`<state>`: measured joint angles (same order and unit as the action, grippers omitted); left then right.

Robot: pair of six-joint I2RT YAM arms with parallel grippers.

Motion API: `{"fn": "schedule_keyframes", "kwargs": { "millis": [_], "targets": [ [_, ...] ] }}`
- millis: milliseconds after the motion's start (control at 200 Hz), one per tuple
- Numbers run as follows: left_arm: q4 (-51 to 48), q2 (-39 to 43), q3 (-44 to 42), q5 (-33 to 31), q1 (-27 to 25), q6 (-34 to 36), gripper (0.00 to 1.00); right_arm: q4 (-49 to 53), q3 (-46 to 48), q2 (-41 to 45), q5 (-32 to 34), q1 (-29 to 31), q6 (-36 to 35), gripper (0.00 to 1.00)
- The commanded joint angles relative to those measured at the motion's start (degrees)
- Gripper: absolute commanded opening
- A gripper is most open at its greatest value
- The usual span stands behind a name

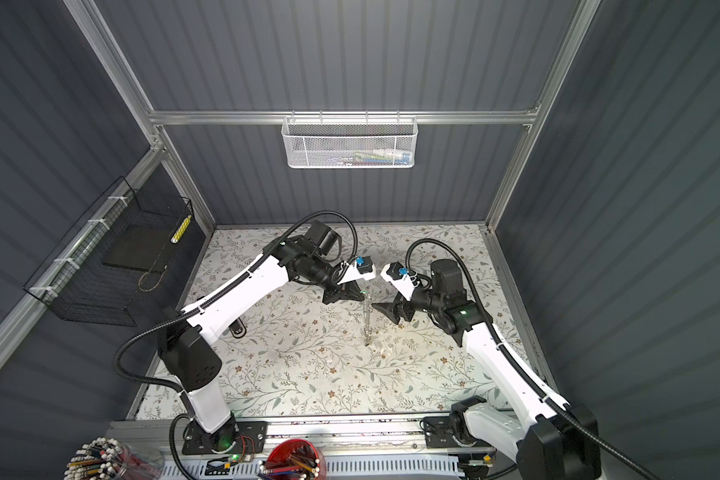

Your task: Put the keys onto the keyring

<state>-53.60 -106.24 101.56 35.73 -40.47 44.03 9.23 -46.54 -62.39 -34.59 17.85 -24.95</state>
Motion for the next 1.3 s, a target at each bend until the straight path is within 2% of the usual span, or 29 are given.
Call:
{"fn": "schedule_keyframes", "kwargs": {
  "millis": [0,30,70,155,285,380,480,535,580,620,675,710,725,745,785,890,981,1046,1111,1141,1196,1236,1296],
  "targets": [
    [0.1,-5.5,-0.7,-1.9,1.6,-1.4,0.0,1.9,1.8,1.0,14.1,-0.9,1.9,0.99],
    [-0.3,-6.4,-1.7,-2.4,2.8,-1.6,0.0,1.2,2.8,1.2,14.7,-1.2,2.3,0.99],
    [0.2,-6.8,-4.1,-3.5,4.3,-1.5,0.0,-0.5,4.3,1.4,18.7,-1.4,3.6,0.99],
    [5.8,-4.2,-12.1,-6.6,7.7,-3.1,0.0,-4.5,8.0,1.5,21.3,-2.2,6.2,0.99],
    [10.1,-2.6,-19.5,-13.5,10.7,-2.8,0.0,-16.4,15.7,0.9,26.2,-4.0,10.8,0.99],
    [14.0,-3.5,-25.0,-18.5,12.5,-2.8,0.0,-19.9,17.2,-1.3,28.7,-7.4,14.8,0.99],
    [15.7,-5.3,-27.0,-21.2,14.2,-3.6,0.0,-27.7,20.0,-7.8,30.8,-11.3,17.4,0.99],
    [17.2,-4.9,-28.4,-22.7,14.7,-4.4,0.07,-33.8,21.6,-9.9,29.8,-12.9,18.1,0.99],
    [19.3,-3.8,-30.2,-24.9,15.0,-5.0,0.1,-33.7,20.8,-10.3,29.4,-13.1,17.1,0.99],
    [21.0,-3.0,-31.9,-26.5,15.6,-5.7,0.24,-37.3,21.5,-11.1,28.9,-13.6,17.2,0.99],
    [23.2,-1.7,-34.0,-28.5,16.5,-6.5,0.49,-40.7,21.6,-12.5,27.9,-14.9,17.6,0.99],
    [24.4,-0.6,-35.2,-28.6,17.2,-6.9,0.74,-41.1,21.0,-13.2,27.5,-15.7,17.0,0.99],
    [25.1,0.1,-35.8,-28.3,17.6,-7.0,0.94,-42.0,21.2,-13.6,27.1,-16.1,16.6,0.99],
    [26.5,1.0,-36.9,-28.2,18.0,-7.6,0.99,-44.1,21.6,-14.3,27.3,-16.6,17.5,0.99],
    [30.4,3.4,-39.6,-28.4,19.3,-9.3,1.0,-47.0,21.7,-15.0,27.5,-18.2,20.7,0.99],
    [44.5,11.7,-49.6,-29.8,24.0,-17.0,1.0,-58.7,26.5,-16.7,21.1,-22.0,23.6,0.99],
    [63.4,19.3,-62.7,-31.2,28.5,-22.5,1.0,-69.4,32.2,-18.5,20.2,-22.0,22.8,0.99],
    [78.3,22.3,-71.3,-33.2,31.5,-27.4,1.0,-83.3,36.0,-22.9,21.9,-21.9,24.1,0.99],
    [92.5,21.4,-77.1,-35.8,34.1,-32.5,1.0,-81.1,37.5,-20.3,21.4,-21.8,23.4,0.99],
    [94.4,21.5,-77.9,-37.2,34.3,-33.4,1.0,-79.8,37.1,-20.0,19.5,-21.8,22.6,0.99],
    [102.0,19.5,-79.1,-35.8,35.5,-35.6,1.0,-79.9,36.1,-20.9,17.9,-21.9,22.3,0.99],
    [101.4,18.3,-78.1,-33.9,36.5,-37.3,1.0,-80.2,35.6,-21.8,19.5,-21.9,23.0,0.99],
    [109.0,13.0,-78.9,-31.8,37.0,-37.7,1.0,-75.7,34.2,-20.8,19.7,-21.9,23.0,0.99]
  ]
}}
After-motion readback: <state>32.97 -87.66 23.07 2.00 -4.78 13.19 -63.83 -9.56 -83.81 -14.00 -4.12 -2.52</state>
